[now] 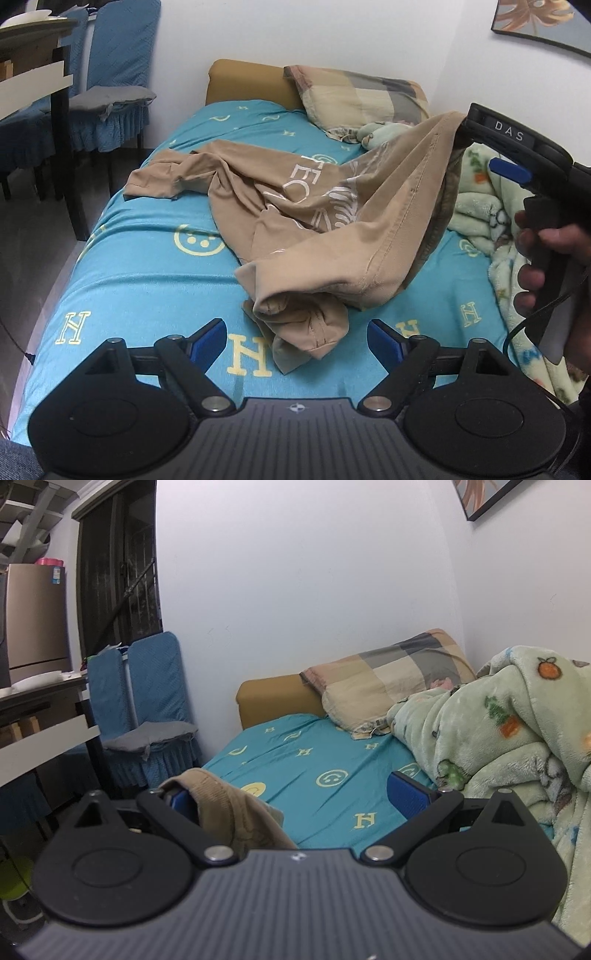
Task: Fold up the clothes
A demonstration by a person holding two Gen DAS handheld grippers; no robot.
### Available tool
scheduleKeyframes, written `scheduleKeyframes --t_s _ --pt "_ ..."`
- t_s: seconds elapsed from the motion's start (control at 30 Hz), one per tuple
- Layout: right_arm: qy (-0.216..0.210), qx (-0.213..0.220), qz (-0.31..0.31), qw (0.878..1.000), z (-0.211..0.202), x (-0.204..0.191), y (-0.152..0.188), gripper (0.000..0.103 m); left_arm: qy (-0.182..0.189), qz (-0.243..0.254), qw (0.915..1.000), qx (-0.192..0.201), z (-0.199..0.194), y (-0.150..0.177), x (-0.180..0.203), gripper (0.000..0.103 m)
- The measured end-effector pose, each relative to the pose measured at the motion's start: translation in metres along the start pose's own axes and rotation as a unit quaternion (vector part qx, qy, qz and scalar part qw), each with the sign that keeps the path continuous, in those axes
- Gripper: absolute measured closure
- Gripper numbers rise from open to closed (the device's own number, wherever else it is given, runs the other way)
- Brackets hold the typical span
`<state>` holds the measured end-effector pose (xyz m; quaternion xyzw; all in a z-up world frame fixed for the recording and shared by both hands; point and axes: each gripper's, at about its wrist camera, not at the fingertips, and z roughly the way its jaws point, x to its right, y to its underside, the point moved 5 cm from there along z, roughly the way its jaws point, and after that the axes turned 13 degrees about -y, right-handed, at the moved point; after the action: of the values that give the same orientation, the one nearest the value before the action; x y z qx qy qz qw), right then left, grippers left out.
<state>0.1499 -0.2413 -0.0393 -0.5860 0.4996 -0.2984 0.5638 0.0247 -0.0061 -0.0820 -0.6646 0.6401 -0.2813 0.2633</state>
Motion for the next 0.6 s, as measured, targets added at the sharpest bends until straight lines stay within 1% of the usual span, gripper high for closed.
scheduleKeyframes --t_s 0.1,0.2,0.23,0.33,0.43,0.5,0.57,0.6 --pt "-0.012 -0.011 0.0 1.0 0.001 -0.001 0.001 0.0 -0.021 0.018 0.9996 0.009 -0.004 -0.001 0.006 0.017" --pt "-0.016 -0.02 -0.004 1.0 0.001 -0.001 0.001 0.0 -0.048 0.04 0.9975 0.032 -0.014 -0.001 0.015 0.014" --pt "-0.017 -0.022 -0.006 1.0 0.001 0.0 0.002 0.0 -0.045 0.048 0.9968 0.044 -0.017 -0.002 0.019 0.011" --pt "-0.021 -0.03 -0.006 0.999 0.002 0.001 0.002 0.0 -0.035 0.064 0.9953 0.065 -0.016 -0.009 0.036 0.011" --pt "-0.024 -0.033 -0.008 0.999 0.002 0.0 0.002 0.0 -0.017 0.08 0.9936 0.078 -0.003 -0.016 0.055 0.009" --pt "-0.025 -0.034 -0.01 0.999 0.001 -0.001 0.002 0.0 -0.022 0.078 0.994 0.073 0.015 -0.02 0.064 0.009" --pt "-0.026 -0.032 -0.01 0.999 0.0 -0.001 0.002 0.0 -0.039 0.052 0.9962 0.057 0.034 -0.025 0.064 0.009" --pt "-0.026 -0.03 -0.008 0.999 -0.001 0.0 0.002 0.0 -0.053 0.03 0.9968 0.053 0.042 -0.027 0.06 0.009"
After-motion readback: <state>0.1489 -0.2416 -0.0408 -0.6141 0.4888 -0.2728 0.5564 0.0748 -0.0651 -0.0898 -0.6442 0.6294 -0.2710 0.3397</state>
